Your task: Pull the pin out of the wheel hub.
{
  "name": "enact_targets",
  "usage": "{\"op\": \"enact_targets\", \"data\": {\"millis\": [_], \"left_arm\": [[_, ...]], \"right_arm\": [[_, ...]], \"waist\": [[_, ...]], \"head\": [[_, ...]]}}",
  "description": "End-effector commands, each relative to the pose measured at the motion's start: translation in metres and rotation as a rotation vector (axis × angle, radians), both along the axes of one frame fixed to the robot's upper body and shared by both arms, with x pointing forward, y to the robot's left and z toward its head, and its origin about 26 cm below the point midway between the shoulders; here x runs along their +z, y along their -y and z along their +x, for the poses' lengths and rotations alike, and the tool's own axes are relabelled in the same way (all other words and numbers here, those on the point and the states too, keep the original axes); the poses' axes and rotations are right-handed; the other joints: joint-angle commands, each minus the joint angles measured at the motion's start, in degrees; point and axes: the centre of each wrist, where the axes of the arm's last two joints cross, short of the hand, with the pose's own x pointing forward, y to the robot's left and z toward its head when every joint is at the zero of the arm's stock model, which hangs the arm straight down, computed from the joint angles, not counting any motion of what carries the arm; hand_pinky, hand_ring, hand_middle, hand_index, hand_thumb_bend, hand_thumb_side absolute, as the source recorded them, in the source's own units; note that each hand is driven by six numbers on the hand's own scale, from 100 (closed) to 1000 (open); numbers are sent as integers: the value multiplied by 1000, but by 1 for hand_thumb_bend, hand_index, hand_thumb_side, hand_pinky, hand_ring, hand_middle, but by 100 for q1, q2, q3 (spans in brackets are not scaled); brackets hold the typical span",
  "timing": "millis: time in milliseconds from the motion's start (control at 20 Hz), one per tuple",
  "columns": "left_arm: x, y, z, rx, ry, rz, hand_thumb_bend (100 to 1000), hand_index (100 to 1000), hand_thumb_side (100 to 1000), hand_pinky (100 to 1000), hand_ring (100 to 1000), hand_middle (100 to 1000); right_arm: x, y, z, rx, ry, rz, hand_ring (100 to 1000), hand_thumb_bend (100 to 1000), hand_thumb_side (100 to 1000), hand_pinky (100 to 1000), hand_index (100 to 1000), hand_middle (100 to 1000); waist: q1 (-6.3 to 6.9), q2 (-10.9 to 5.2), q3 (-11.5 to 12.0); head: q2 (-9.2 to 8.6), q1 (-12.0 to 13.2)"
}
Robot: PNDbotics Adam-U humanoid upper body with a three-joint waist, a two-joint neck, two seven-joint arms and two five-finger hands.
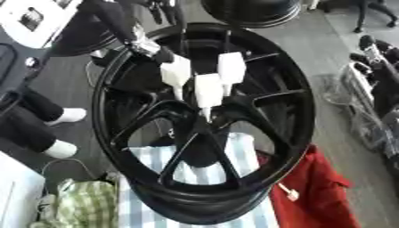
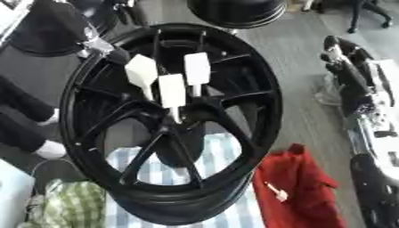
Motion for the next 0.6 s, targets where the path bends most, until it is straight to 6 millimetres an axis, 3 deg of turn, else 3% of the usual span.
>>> {"op": "enact_targets", "data": {"millis": [50,600], "left_arm": [[16,2,-6,-4,28,1,588,799,491,812,833,761],[2,7,-2,9,92,91,612,789,446,819,835,760]], "right_arm": [[10,4,1,-1,18,-28,775,285,388,920,773,795],[10,2,2,7,14,-24,776,286,389,920,773,795]], "waist": [[-16,-65,-2],[-35,-52,-14]], "head": [[33,17],[33,81]]}}
